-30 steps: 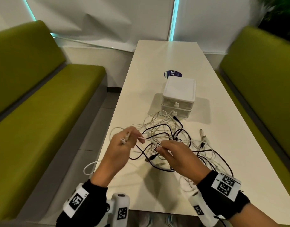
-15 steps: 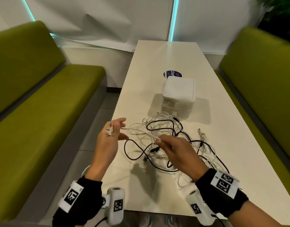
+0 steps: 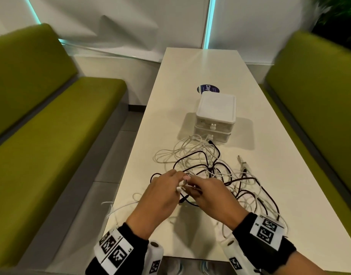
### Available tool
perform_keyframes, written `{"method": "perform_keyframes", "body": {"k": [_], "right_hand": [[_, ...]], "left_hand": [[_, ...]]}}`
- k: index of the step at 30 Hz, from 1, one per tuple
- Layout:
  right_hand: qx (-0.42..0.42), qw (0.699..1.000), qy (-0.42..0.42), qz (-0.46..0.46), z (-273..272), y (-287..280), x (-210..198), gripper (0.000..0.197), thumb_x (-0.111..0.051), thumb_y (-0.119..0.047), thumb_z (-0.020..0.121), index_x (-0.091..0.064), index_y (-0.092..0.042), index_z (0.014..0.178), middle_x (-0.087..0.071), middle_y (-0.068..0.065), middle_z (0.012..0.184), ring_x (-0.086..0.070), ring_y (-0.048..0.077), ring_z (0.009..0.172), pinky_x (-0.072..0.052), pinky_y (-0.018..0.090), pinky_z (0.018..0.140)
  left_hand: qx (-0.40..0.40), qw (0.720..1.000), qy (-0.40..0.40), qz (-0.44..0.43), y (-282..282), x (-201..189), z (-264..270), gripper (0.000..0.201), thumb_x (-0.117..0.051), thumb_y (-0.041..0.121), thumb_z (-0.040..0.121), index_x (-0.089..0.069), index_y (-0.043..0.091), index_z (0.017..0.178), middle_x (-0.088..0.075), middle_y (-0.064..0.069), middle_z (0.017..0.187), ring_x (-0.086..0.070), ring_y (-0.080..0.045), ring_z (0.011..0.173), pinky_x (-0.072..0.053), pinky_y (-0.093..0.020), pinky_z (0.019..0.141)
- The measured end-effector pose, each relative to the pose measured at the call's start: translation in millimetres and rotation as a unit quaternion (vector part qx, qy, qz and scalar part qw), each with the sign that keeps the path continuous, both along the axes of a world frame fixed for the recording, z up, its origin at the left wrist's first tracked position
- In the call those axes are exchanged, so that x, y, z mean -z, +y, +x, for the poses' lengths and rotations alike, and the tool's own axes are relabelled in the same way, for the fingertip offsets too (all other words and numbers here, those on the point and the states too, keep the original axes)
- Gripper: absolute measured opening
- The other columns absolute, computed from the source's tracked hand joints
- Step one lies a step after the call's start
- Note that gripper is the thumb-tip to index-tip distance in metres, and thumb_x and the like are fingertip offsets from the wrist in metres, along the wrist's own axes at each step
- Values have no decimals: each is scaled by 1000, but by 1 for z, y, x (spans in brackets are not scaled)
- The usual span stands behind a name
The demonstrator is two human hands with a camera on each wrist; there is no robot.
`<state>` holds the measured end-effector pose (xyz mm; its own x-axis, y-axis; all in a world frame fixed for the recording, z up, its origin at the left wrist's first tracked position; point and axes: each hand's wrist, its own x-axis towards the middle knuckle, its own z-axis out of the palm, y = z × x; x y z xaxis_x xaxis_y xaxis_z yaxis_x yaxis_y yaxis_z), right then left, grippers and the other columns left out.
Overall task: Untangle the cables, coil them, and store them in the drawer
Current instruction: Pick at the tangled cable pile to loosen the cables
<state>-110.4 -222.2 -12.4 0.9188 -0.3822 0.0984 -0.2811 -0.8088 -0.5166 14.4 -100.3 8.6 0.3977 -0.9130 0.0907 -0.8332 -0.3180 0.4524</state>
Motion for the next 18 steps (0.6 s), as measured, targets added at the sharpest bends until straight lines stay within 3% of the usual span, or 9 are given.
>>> {"method": "perform_keyframes", "body": {"k": [2, 3, 5, 7, 9, 12, 14, 16, 18], "right_hand": [[16, 1000, 14, 12, 0, -3, 3, 11, -57, -36, 93, -52, -29, 86, -59, -4, 68, -53, 16, 64, -39, 30, 58], [13, 1000, 24, 5, 1, -5, 6, 11, -58, -34, 91, -52, -28, 84, -61, -3, 69, -56, 17, 67, -40, 32, 59], [7, 999, 44, -3, 0, -9, 6, 20, -58, -39, 92, -53, -27, 78, -61, -3, 69, -57, 16, 66, -41, 33, 60], [7, 999, 34, 20, -3, -14, 5, 37, -51, -52, 94, -49, -24, 69, -53, -6, 59, -49, 9, 56, -38, 30, 57], [11, 999, 6, 36, -7, -15, 4, 46, -45, -58, 94, -45, -22, 66, -48, -6, 55, -47, 10, 55, -37, 28, 55], [-2, 998, -33, 56, -9, -10, -2, 40, -42, -58, 95, -43, -28, 70, -48, -7, 57, -50, 8, 59, -35, 22, 57], [-4, 994, -57, 91, -7, -8, -8, 32, -39, -54, 97, -42, -30, 76, -48, -9, 60, -49, 7, 60, -34, 21, 58], [4, 991, -72, 111, -7, -10, -8, 28, -38, -46, 101, -44, -26, 82, -46, -7, 62, -46, 10, 61, -34, 23, 59], [1, 993, -64, 98, -8, -12, -4, 25, -40, -38, 103, -48, -22, 86, -46, -6, 61, -46, 12, 60, -36, 26, 59]], "left_hand": [[11, 1000, 4, -9, 4, 2, 2, 34, -44, 10, 94, -57, 31, 118, -63, 9, 113, -59, -17, 100, -40, -27, 80], [19, 999, 27, -22, 6, 1, 2, 31, -44, 16, 98, -57, 35, 118, -65, 12, 113, -59, -8, 97, -41, -22, 80], [27, 988, 127, -86, 10, -4, 2, 25, -40, 37, 101, -61, 40, 115, -69, 15, 102, -57, 2, 81, -39, -15, 72], [2, 936, 279, -214, 13, -12, 7, 31, -37, 48, 99, -66, 37, 102, -67, -5, 87, -44, -3, 57, -35, -21, 57], [-51, 889, 343, -299, 16, -23, 17, 34, -38, 46, 101, -69, 32, 95, -54, -12, 74, -35, -8, 55, -29, -22, 53], [-108, 905, 287, -296, 18, -29, 29, 38, -34, 48, 101, -67, 30, 98, -44, -7, 68, -36, -14, 59, -31, -28, 56], [-144, 913, 260, -279, 18, -28, 34, 37, -33, 49, 101, -66, 35, 96, -48, 8, 68, -41, -8, 58, -34, -26, 58], [-158, 922, 242, -259, 19, -23, 35, 34, -33, 51, 99, -65, 38, 97, -55, 13, 83, -52, -2, 63, -39, -24, 65], [-131, 931, 216, -265, 21, -20, 30, 35, -33, 55, 98, -64, 40, 105, -54, 14, 104, -62, -7, 68, -46, -25, 66]]}}
